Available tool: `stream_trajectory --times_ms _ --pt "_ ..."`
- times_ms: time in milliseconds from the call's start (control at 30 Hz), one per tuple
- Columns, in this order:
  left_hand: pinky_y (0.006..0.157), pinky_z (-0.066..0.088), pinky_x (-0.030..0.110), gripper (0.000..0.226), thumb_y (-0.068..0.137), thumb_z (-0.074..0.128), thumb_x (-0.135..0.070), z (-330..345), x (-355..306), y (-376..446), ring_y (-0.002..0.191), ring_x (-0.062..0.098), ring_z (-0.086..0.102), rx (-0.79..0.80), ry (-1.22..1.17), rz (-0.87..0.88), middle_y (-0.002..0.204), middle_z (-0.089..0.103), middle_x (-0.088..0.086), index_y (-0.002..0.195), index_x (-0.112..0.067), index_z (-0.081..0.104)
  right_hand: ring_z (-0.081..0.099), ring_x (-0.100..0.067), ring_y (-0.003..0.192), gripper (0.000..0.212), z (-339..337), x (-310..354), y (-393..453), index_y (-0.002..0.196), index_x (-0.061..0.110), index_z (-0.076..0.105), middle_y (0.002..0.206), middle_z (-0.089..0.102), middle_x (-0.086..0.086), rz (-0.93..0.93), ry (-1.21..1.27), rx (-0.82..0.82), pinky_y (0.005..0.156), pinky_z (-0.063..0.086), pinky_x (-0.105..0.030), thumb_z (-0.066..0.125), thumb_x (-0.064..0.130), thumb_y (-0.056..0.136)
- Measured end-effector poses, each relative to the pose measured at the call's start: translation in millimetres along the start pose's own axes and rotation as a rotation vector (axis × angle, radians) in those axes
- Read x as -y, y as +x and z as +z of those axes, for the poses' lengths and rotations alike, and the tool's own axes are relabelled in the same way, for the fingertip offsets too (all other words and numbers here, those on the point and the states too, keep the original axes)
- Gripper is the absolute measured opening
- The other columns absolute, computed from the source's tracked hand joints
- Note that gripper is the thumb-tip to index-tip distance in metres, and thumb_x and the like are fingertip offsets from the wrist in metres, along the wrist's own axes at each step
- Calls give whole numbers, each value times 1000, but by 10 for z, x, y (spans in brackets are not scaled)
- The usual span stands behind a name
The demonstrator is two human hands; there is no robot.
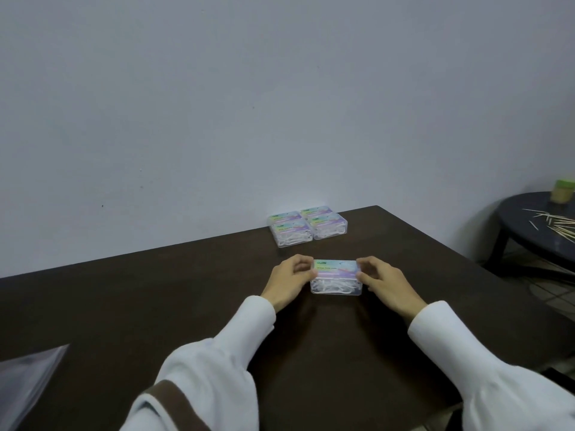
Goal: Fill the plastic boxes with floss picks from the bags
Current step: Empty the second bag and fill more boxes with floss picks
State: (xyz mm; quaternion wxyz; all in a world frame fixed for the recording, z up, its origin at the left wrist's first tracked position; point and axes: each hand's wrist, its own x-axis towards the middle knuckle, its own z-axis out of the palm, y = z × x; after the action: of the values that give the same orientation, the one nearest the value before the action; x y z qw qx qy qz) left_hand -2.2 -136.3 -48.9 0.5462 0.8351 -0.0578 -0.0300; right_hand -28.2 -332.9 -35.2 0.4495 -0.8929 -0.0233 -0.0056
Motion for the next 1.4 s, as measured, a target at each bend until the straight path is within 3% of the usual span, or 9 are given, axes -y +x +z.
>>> stream_trajectory --times_ms 233,400,600,800,1033,1167,1400 --pt "94 44 21 36 91 60 -15 19 -21 -42 117 13 55 6 26 38 131 57 5 127 -14 54 51 -18 121 45 19 -8 0 137 10 40 136 50 -8 15 -33 -3 92 42 -24 51 19 95" --pt "97 45 26 40 91 61 -13 0 -72 -50 120 16 54 17 30 16 133 55 7 130 -13 52 51 -19 121 44 68 -22 10 136 10 43 135 52 -9 24 -29 -38 97 43 -29 52 18 94" --pt "103 40 28 51 93 58 -19 42 -53 -112 128 15 48 35 124 39 141 49 4 140 -15 42 54 -9 95 31 122 -51 34 122 12 51 121 59 -7 15 -51 -134 83 48 -24 54 19 92" --pt "92 43 21 50 88 65 -20 58 -59 -1 118 14 54 -73 179 68 133 54 6 134 -11 48 56 -18 112 34 134 -4 184 128 11 47 128 55 -8 45 -9 -104 90 47 -29 51 20 94" --pt "97 45 32 45 90 61 -35 -19 -25 323 114 17 54 -177 463 100 127 56 1 131 -18 50 52 -19 119 40 190 107 534 134 11 41 134 52 -8 34 33 -4 96 41 -28 49 15 95" --pt "102 36 37 44 91 55 -43 -92 26 576 121 18 43 -214 674 123 130 50 1 130 -22 50 52 -21 118 40 230 101 818 132 12 41 132 53 -9 30 44 26 98 41 -31 51 13 94" --pt "109 15 40 47 86 54 -52 -155 1 922 125 16 35 -271 814 91 127 45 -2 126 -28 52 48 -23 122 47 309 34 1212 136 12 38 137 46 -9 22 -18 -22 104 40 -39 54 17 92"
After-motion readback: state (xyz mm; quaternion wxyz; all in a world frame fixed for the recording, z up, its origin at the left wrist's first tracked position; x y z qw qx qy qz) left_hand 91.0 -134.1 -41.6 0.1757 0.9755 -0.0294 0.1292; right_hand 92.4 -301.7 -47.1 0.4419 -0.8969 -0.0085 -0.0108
